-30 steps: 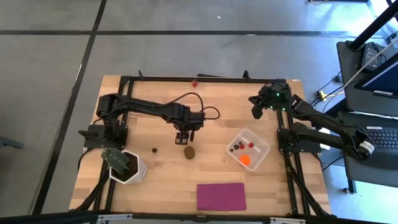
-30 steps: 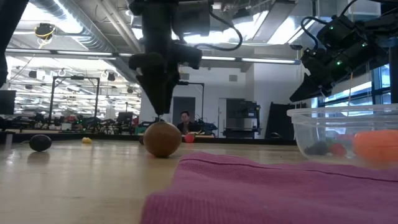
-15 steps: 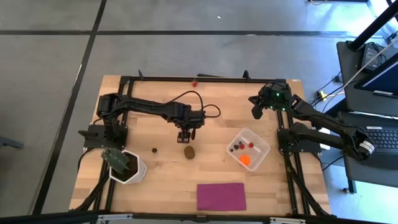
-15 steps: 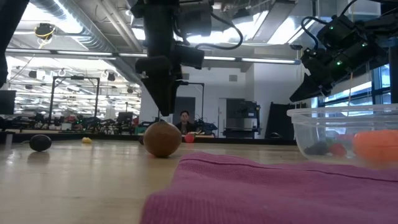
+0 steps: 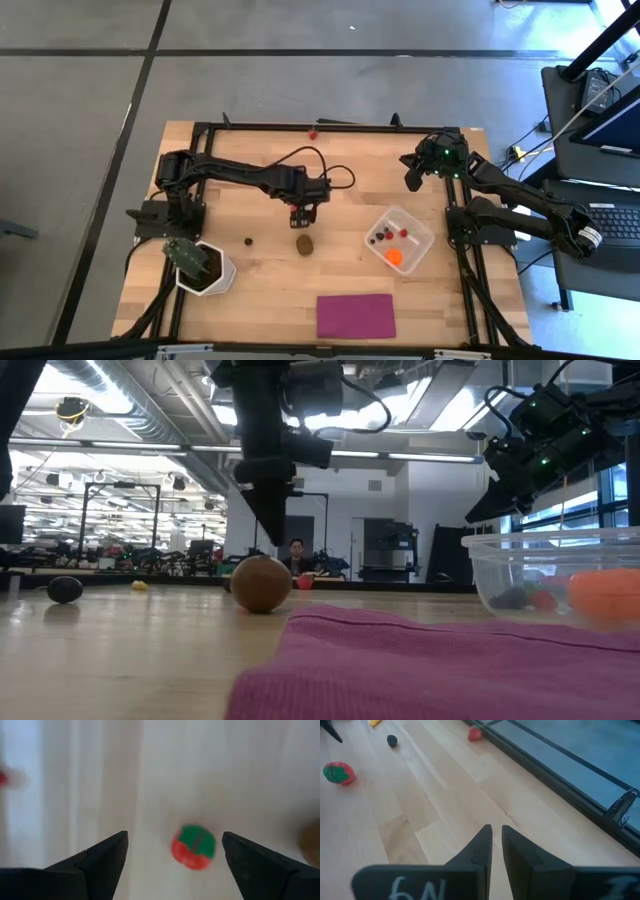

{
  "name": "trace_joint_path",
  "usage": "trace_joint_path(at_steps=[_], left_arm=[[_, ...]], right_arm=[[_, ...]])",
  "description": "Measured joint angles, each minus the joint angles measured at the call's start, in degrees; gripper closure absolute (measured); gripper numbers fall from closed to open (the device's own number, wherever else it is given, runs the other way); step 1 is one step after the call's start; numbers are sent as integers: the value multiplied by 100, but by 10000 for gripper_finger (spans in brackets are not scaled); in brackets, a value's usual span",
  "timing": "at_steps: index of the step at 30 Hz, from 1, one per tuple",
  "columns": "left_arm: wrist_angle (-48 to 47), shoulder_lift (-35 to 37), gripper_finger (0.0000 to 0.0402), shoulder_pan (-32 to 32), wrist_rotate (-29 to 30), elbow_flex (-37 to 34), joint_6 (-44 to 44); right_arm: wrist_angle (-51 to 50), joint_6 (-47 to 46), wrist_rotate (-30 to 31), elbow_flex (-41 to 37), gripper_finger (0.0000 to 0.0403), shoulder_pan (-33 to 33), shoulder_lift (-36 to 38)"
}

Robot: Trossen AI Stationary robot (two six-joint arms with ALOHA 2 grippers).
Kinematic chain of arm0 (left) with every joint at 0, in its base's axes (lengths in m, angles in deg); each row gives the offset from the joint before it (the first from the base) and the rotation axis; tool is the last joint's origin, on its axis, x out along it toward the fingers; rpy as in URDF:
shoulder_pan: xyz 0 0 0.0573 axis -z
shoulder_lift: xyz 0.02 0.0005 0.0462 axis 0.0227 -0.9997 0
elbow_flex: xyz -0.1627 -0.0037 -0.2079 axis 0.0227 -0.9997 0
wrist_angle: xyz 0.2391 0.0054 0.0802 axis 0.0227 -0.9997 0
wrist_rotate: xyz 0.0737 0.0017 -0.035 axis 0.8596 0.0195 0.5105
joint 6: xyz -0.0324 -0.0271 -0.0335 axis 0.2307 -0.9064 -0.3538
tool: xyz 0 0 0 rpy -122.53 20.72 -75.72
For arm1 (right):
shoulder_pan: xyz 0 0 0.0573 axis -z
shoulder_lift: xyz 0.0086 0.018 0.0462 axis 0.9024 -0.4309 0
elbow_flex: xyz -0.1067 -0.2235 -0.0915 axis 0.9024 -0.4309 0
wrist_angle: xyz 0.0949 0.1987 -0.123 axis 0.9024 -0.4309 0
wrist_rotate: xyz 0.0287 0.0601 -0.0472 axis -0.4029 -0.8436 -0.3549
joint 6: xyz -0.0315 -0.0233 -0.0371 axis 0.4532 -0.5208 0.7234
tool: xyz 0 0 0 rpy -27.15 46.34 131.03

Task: Pick and placing Produce into tupperware
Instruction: Put the strawberry into the transparent bin

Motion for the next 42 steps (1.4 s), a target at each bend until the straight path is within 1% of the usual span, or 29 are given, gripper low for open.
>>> trace_joint_path(at_steps=[2, 5, 9, 11, 19, 27, 32, 35, 42], left_arm=[[183, 0, 86, 0, 80, 0, -50], [255, 0, 87, 0, 39, 0, -181], [146, 0, 87, -31, -291, 0, -37], [122, 0, 87, -53, -339, -24, -6], [212, 0, 88, -48, -461, -664, -43], [1028, 0, 88, -35, -456, -1137, -40], [1123, 0, 88, -42, -457, -1307, -40], [1194, 0, 88, -42, -556, -1428, -69], [1667, 0, 88, -39, -572, -1635, -150]], right_arm=[[17, 2, 0, 0, 356, 0, 0], [57, 2, 0, 0, 356, 1, -1], [61, 2, 0, 0, 356, 0, -1], [60, 2, 0, 0, 356, 0, -1], [59, 2, 0, 0, 356, 0, -1], [57, 2, 0, 0, 356, 2, -1], [57, 2, 0, 0, 357, 0, -1], [57, 2, 0, 0, 356, 0, -1], [57, 6, 0, 0, 357, 1, -1]])
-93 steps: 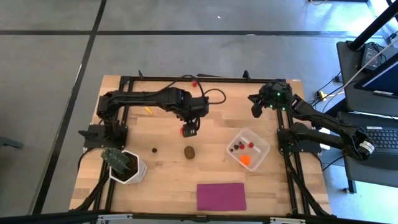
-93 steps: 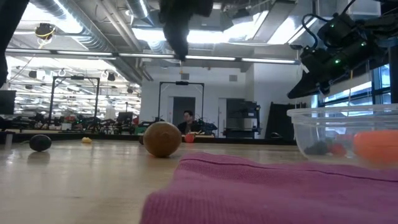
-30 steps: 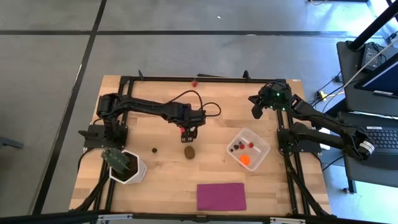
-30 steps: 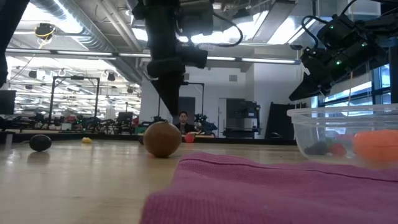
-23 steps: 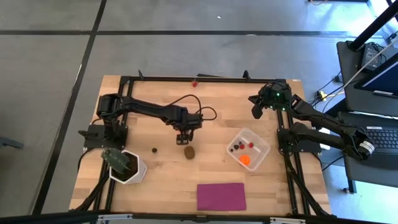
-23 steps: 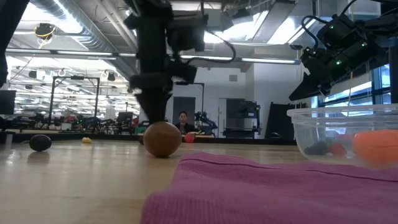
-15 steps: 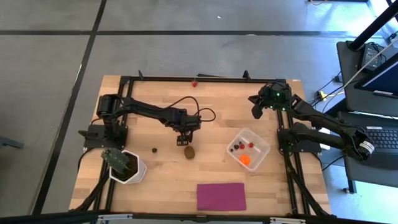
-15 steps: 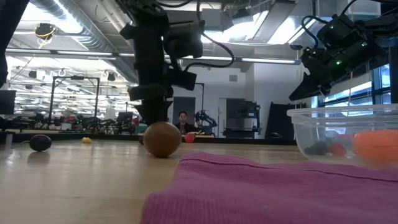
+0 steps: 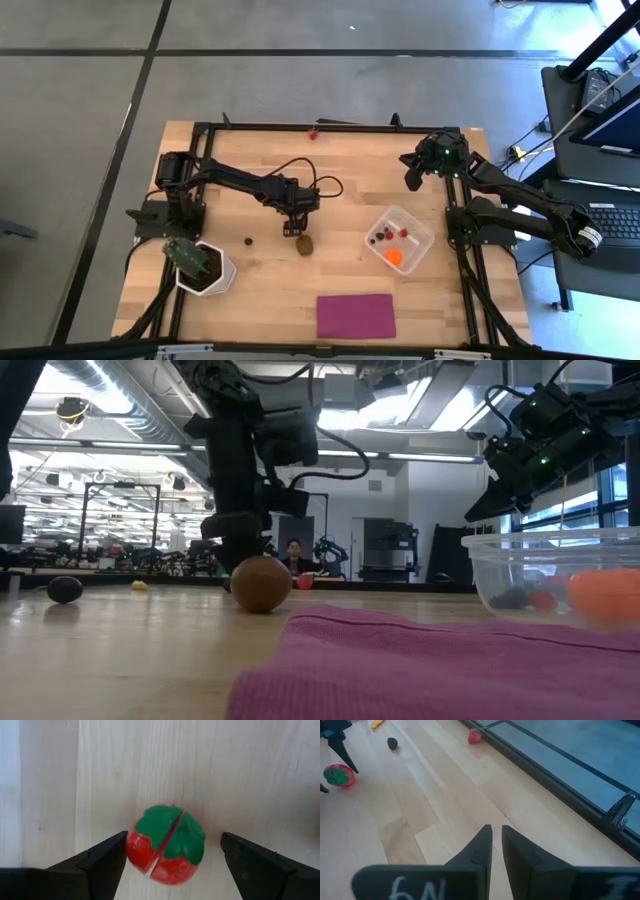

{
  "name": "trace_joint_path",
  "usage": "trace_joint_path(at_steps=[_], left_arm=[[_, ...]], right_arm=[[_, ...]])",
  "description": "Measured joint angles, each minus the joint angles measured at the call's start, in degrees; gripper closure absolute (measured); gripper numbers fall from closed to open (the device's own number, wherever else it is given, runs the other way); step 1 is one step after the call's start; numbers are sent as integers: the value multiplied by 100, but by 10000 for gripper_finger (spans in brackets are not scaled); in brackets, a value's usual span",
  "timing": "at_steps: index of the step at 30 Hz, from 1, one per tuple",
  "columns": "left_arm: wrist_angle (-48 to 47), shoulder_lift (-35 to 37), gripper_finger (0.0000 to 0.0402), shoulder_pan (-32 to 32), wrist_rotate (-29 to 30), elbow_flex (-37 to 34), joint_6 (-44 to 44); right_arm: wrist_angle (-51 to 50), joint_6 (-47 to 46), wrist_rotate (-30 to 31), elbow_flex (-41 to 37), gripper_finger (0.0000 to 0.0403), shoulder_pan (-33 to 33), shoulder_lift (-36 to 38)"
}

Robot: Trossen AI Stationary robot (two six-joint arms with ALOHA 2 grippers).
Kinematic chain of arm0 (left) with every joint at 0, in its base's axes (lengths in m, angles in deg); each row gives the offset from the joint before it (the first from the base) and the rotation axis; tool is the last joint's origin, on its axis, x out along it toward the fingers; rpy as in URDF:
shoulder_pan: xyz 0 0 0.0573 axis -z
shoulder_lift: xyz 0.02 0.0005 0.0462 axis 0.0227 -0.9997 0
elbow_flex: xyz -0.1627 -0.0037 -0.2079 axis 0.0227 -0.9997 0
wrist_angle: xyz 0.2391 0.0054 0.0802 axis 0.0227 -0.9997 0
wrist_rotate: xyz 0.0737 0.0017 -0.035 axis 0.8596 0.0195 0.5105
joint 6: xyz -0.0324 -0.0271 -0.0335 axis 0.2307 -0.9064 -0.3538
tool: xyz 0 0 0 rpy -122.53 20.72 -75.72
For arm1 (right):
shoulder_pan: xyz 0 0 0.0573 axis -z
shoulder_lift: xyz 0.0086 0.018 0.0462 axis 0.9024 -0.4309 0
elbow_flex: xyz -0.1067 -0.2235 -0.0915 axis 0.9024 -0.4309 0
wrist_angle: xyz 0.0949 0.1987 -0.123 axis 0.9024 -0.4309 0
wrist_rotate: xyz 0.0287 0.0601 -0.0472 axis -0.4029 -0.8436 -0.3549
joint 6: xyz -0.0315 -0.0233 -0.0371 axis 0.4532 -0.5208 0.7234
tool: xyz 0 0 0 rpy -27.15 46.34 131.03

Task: Pick and placing Produce into tupperware
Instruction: Put the strawberry into the transparent bin

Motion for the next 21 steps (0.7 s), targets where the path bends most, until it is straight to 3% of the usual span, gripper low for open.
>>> trace_joint_path(at_steps=[8, 21], left_arm=[[67, 0, 102, 0, 4, 0, -37], [56, 0, 202, 0, 13, 0, -63]], right_arm=[[4, 18, 2, 0, 357, 2, 0], [138, 127, 2, 2, 356, 2, 0]])
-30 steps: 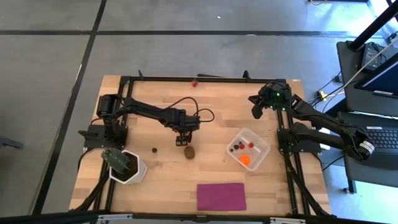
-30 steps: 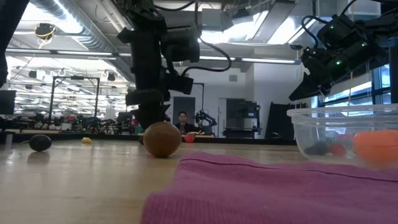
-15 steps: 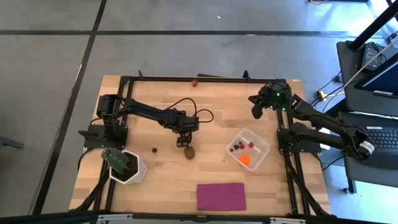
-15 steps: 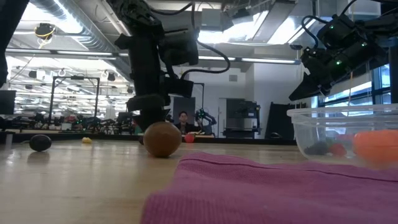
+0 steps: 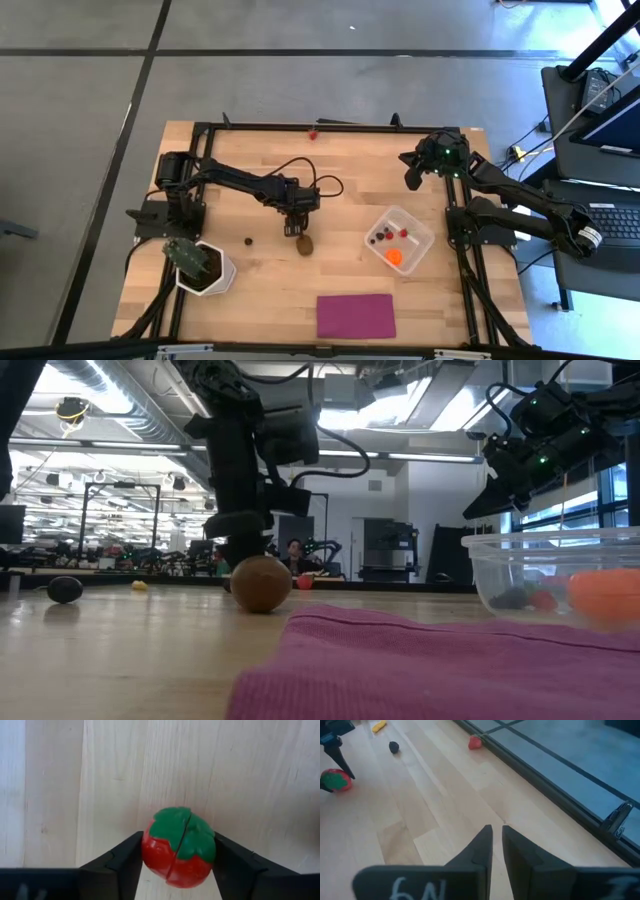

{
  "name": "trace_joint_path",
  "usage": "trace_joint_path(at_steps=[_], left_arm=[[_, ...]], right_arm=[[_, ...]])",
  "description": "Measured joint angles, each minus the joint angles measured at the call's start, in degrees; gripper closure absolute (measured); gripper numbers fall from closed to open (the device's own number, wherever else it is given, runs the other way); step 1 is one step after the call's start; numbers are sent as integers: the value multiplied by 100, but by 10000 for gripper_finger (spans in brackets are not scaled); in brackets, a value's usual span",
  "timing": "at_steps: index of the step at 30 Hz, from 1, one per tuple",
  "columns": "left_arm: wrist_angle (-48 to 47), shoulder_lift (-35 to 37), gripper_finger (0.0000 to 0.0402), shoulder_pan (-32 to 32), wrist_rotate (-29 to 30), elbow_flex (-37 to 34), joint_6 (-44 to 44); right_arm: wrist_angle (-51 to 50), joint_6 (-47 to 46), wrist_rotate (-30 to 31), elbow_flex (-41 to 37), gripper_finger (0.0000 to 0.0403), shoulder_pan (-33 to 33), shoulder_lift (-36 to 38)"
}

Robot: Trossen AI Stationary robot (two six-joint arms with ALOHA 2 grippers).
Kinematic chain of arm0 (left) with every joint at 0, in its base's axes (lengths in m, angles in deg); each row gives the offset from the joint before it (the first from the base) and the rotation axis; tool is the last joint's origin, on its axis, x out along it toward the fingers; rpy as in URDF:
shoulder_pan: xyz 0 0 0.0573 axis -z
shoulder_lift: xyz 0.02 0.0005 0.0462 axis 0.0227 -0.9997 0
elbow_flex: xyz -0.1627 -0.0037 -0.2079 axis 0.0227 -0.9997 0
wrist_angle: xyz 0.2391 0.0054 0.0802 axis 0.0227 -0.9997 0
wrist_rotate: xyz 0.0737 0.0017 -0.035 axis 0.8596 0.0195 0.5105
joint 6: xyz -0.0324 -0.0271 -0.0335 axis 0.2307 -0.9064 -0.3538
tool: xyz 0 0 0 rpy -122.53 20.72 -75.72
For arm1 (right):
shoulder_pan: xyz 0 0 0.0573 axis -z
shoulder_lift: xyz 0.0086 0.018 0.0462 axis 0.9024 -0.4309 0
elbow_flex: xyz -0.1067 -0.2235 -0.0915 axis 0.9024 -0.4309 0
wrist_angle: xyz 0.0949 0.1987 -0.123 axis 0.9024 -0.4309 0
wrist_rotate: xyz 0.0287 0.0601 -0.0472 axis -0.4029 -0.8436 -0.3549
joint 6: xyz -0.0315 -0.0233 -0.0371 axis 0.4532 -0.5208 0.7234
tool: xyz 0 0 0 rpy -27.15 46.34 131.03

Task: Pick and placing Produce into tupperware
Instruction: Put the strawberry into the transparent bin

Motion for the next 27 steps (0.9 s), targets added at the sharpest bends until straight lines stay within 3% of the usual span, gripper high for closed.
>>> trace_joint_path(at_steps=[16, 20, 27], left_arm=[[-2, 90, 214, -8, -4, 30, -136], [-42, 265, 210, -42, -9, 484, -131], [429, 390, 212, -41, -433, 2008, 92]], right_arm=[[-2, 20, 0, 0, 357, 0, 0], [23, 20, 0, 0, 356, 0, 0], [348, -26, 0, 0, 357, -2, 0]])
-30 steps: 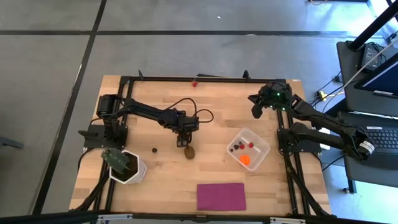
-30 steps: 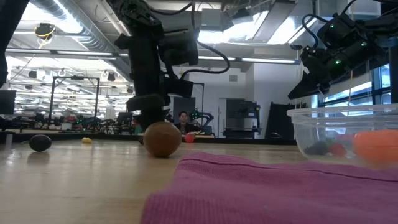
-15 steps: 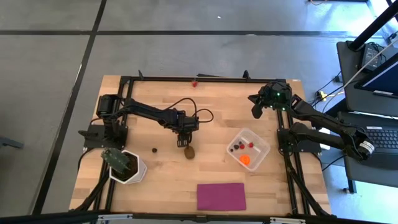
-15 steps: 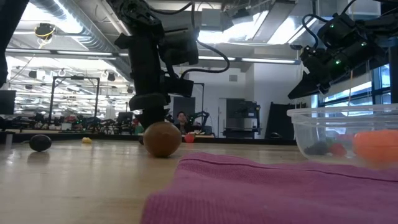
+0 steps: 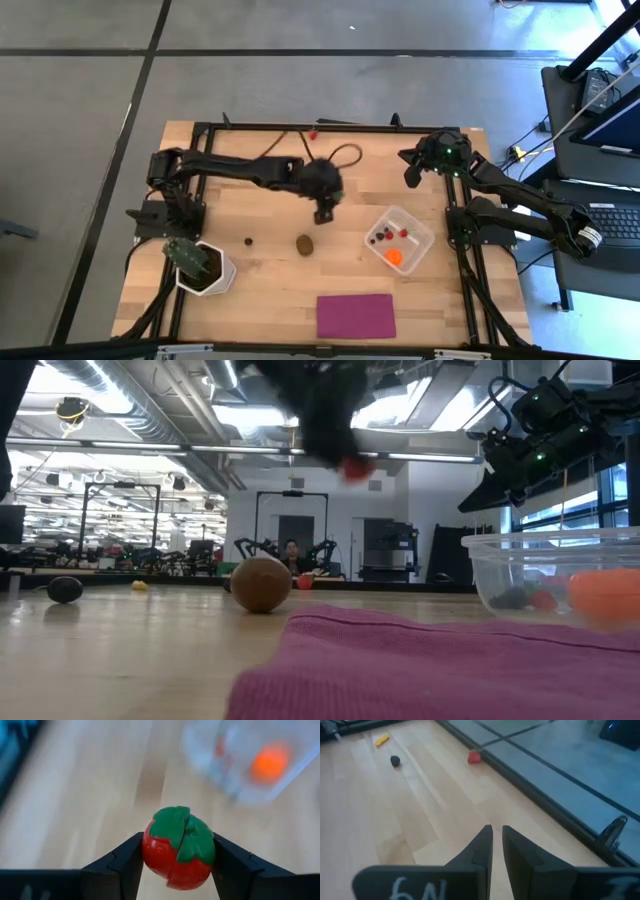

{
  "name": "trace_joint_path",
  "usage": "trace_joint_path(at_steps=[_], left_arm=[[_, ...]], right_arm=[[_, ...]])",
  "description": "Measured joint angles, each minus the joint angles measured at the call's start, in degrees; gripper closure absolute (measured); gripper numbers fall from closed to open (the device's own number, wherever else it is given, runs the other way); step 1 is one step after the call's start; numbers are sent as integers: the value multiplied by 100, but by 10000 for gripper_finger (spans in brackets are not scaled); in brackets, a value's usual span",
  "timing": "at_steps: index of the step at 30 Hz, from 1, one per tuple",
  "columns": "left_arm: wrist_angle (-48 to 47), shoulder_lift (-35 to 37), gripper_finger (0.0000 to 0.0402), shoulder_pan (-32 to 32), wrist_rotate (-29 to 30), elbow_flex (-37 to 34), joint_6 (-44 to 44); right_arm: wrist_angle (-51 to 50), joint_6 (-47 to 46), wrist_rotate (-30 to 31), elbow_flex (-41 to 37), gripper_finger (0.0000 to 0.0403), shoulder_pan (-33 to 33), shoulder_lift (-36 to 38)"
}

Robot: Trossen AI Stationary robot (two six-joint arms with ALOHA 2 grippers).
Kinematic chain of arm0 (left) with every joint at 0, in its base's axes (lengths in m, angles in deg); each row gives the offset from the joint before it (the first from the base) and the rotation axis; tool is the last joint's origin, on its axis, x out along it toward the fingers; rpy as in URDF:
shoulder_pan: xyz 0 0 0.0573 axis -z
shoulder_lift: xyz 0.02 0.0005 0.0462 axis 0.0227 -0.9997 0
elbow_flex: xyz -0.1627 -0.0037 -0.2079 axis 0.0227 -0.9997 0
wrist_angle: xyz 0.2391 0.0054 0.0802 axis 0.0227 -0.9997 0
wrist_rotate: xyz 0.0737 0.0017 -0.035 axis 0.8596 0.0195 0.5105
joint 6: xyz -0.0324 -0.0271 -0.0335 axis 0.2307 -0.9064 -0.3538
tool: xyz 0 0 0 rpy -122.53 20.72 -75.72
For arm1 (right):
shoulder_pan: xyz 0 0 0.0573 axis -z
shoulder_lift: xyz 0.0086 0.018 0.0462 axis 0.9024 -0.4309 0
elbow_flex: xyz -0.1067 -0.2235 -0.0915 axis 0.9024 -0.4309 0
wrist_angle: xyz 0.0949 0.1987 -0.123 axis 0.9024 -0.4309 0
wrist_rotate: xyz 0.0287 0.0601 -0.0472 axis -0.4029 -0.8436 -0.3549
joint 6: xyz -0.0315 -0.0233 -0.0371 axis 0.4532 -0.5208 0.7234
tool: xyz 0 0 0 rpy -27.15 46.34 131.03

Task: Pick and placing Produce into tupperware
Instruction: Put the strawberry into the transparent bin

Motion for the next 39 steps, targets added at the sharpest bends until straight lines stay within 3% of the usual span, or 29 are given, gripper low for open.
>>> trace_joint_path(at_steps=[7, 12, 18, 28, 39], left_arm=[[1282, -171, 209, 178, -304, 949, 748], [2299, -551, 213, 276, -321, 1027, 746], [3387, -1391, 209, 450, -747, 1026, 380], [3919, -2551, 208, 630, -1102, 1019, -429], [3822, -2906, 208, 751, -1133, 1022, -822]], right_arm=[[166, -141, -2, 0, 356, -2, 0], [167, -156, -5, 0, 356, -4, 1], [203, -294, -4, 2, 356, -4, 2], [192, -439, -4, 2, 356, -3, 2], [185, -441, -4, 2, 356, -4, 2]])
